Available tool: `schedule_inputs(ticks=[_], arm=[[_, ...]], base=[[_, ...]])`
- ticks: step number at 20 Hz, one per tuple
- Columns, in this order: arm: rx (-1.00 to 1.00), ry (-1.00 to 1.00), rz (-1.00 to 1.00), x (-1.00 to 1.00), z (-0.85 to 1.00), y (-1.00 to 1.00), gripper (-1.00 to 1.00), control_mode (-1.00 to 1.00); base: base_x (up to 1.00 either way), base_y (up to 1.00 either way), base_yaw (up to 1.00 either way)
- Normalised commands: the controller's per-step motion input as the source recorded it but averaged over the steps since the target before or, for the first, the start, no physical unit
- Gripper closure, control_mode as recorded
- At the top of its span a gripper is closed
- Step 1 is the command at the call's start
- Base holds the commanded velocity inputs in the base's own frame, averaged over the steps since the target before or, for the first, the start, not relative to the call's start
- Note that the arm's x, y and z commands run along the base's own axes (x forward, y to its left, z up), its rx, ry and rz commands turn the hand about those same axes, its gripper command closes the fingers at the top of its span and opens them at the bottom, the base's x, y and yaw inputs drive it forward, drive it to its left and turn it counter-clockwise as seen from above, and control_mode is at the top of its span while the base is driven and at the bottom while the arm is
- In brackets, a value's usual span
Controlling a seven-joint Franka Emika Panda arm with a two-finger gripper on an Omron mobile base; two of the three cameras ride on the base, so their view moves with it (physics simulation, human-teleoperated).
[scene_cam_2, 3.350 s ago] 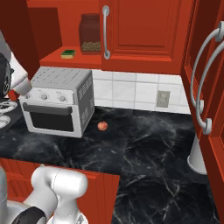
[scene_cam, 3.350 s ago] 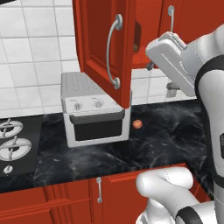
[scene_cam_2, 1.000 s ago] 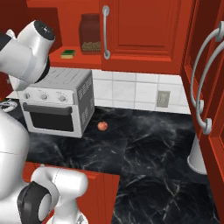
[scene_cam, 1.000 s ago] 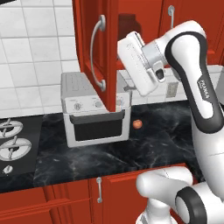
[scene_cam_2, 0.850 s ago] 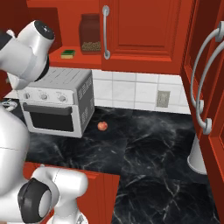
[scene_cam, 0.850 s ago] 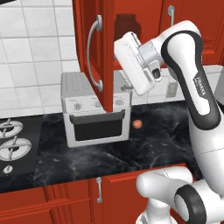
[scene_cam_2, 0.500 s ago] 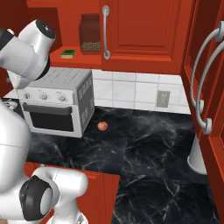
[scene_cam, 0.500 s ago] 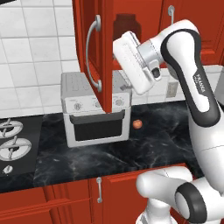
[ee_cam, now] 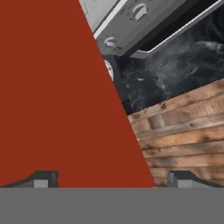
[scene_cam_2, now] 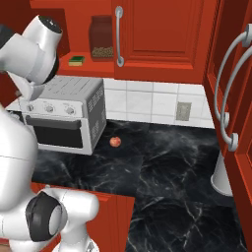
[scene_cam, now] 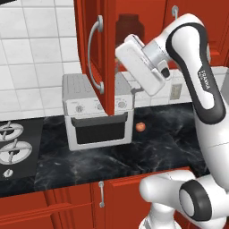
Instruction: Pick the sponge and dish brush from the cabinet and place them on the counter.
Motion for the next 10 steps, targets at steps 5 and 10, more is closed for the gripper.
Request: schedule_inputs(ticks=[5,10], arm=[[-0.15,-0.12,0.1,-0.04,0.0,-0.06,-1.0,-1.0],[-0.05,-0.24,0.15,-0.02,0.0,-0.22,-1.0,-1.0]], base=[[0.0,0.0,0.0],[0.0,0.0,0.0]])
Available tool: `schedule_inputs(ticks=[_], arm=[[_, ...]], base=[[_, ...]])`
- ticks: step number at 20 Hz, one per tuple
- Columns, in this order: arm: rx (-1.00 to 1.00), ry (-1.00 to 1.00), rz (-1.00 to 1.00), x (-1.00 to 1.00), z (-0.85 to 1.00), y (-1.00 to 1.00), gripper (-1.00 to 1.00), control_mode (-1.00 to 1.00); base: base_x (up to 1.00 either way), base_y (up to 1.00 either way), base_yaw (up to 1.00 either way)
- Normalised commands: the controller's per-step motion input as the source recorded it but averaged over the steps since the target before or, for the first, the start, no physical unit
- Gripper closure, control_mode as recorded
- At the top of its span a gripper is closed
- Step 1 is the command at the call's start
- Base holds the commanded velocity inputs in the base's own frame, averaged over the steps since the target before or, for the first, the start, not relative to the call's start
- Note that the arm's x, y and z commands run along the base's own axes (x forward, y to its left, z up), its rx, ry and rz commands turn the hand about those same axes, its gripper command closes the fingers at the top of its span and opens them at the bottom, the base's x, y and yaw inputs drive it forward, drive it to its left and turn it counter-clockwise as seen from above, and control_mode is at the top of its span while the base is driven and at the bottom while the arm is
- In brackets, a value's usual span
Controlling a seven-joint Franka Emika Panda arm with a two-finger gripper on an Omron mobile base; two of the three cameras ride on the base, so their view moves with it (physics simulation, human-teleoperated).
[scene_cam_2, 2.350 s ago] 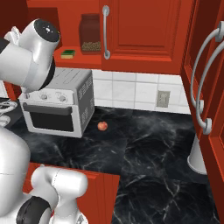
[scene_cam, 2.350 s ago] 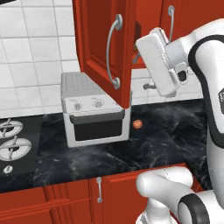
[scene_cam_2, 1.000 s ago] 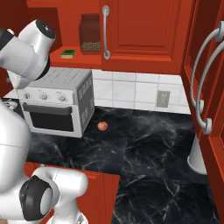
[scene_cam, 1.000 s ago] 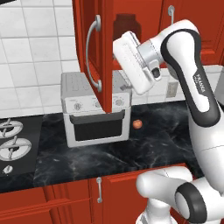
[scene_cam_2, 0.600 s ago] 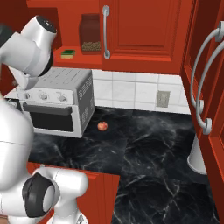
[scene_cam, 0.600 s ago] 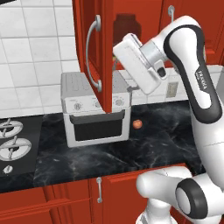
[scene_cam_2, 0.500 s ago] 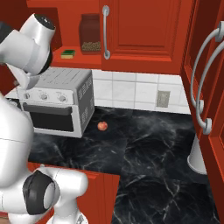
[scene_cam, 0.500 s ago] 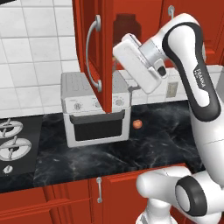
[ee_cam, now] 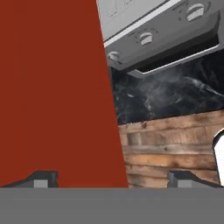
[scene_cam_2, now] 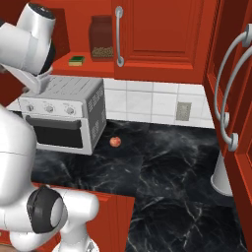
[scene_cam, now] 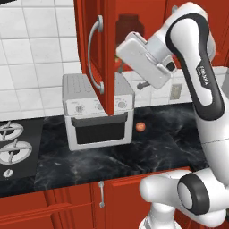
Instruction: Pick the sponge and dish brush from the cabinet and place them on the counter.
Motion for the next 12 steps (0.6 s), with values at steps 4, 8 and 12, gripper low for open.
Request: schedule_inputs(ticks=[4,8,12], arm=[[-0.11,-0.25,0.15,-0.03,-0.1,-0.16,-1.0,-1.0],[-0.17,-0.12,0.18,-0.03,-0.06,-0.07,-1.0,-1.0],[-0.18,-0.08,0.14,0.0,-0.06,-0.16,-1.0,-1.0]], base=[[0.0,0.0,0.0],[0.0,0.0,0.0],[0.0,0.0,0.0]])
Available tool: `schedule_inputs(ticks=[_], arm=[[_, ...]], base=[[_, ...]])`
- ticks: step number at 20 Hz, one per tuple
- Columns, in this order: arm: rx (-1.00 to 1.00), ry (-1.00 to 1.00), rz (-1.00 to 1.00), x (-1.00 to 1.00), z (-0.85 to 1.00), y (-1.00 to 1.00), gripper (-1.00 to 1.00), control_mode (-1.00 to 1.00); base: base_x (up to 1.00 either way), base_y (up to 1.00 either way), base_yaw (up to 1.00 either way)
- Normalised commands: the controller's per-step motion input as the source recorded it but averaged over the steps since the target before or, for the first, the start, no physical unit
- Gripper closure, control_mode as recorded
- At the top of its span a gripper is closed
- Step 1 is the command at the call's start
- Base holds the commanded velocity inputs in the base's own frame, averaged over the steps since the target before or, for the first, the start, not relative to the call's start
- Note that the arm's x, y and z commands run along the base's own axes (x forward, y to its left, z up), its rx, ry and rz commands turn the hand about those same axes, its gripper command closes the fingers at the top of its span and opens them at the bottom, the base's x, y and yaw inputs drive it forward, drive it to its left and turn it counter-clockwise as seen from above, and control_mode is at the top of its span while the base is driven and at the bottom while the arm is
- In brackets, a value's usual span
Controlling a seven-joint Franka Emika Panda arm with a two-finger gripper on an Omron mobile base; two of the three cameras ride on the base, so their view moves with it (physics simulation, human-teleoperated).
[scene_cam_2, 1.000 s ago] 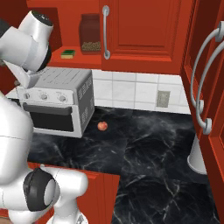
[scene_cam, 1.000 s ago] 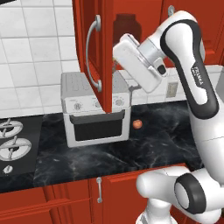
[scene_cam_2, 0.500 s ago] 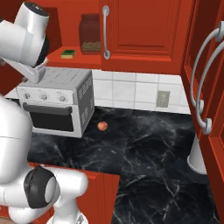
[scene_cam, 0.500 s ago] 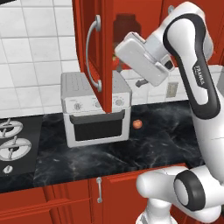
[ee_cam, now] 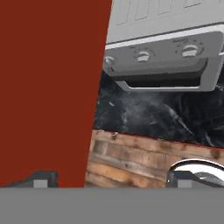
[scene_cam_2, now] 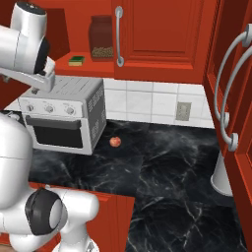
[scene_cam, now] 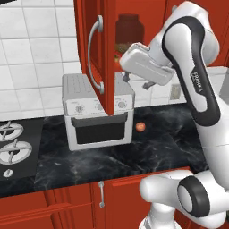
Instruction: Pick the sponge and dish brush from the cabinet and place them on the counter.
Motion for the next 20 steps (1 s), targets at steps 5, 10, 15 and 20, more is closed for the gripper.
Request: schedule_inputs(ticks=[5,10,15,20], arm=[[-0.19,-0.16,0.11,-0.09,0.01,-0.23,-1.0,-1.0],[-0.21,-0.2,0.08,-0.1,-0.01,-0.14,-1.0,-1.0],[-0.16,-0.25,0.07,-0.05,-0.02,-0.14,-1.0,-1.0],[-0.11,-0.19,0.07,0.07,-0.02,-0.28,-1.0,-1.0]], base=[[0.0,0.0,0.0],[0.0,0.0,0.0],[0.0,0.0,0.0],[0.0,0.0,0.0]])
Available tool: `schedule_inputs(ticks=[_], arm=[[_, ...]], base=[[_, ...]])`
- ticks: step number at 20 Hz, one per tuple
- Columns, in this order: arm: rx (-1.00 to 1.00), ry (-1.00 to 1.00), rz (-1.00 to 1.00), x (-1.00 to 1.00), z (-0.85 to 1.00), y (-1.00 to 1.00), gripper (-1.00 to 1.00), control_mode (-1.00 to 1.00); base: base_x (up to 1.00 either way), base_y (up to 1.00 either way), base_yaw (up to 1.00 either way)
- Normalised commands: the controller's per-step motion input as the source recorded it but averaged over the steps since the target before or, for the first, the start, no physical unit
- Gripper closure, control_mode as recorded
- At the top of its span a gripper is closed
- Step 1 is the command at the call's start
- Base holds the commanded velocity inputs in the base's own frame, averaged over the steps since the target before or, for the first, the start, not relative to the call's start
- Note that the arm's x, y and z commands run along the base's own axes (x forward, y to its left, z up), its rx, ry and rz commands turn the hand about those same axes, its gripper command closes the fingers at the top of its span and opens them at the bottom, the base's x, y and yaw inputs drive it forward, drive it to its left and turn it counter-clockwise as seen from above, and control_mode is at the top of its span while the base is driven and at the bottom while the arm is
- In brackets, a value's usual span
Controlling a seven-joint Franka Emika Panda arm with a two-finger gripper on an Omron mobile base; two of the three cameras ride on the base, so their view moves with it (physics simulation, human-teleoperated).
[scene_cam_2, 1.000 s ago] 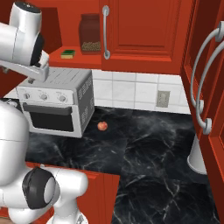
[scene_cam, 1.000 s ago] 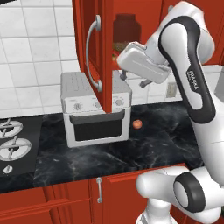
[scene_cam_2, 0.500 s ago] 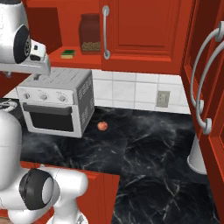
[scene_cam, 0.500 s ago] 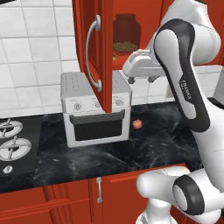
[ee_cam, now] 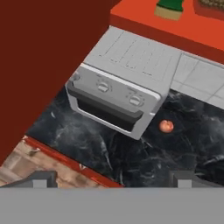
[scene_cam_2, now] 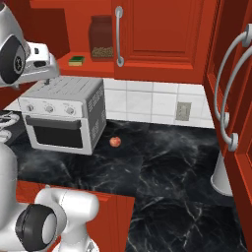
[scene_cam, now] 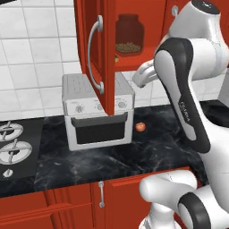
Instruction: Pick the sponge and dish brush from the cabinet and place them on the counter.
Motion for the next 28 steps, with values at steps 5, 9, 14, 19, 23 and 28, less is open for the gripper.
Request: schedule_inputs(ticks=[5,9,14,19,23,28], arm=[[-0.06,-0.11,0.01,0.21,0.1,-0.29,-1.0,-1.0],[-0.09,-0.04,-0.13,0.14,0.05,-0.06,-1.0,-1.0],[-0.05,0.0,-0.17,0.1,0.04,-0.1,-1.0,-1.0],[0.01,-0.03,-0.08,0.16,0.18,-0.25,-1.0,-1.0],[0.04,-0.01,-0.06,0.15,0.11,-0.27,-1.0,-1.0],[0.01,-0.02,-0.08,0.22,-0.06,-0.24,-1.0,-1.0]], base=[[0.0,0.0,0.0],[0.0,0.0,0.0],[0.0,0.0,0.0],[0.0,0.0,0.0],[0.0,0.0,0.0],[0.0,0.0,0.0]])
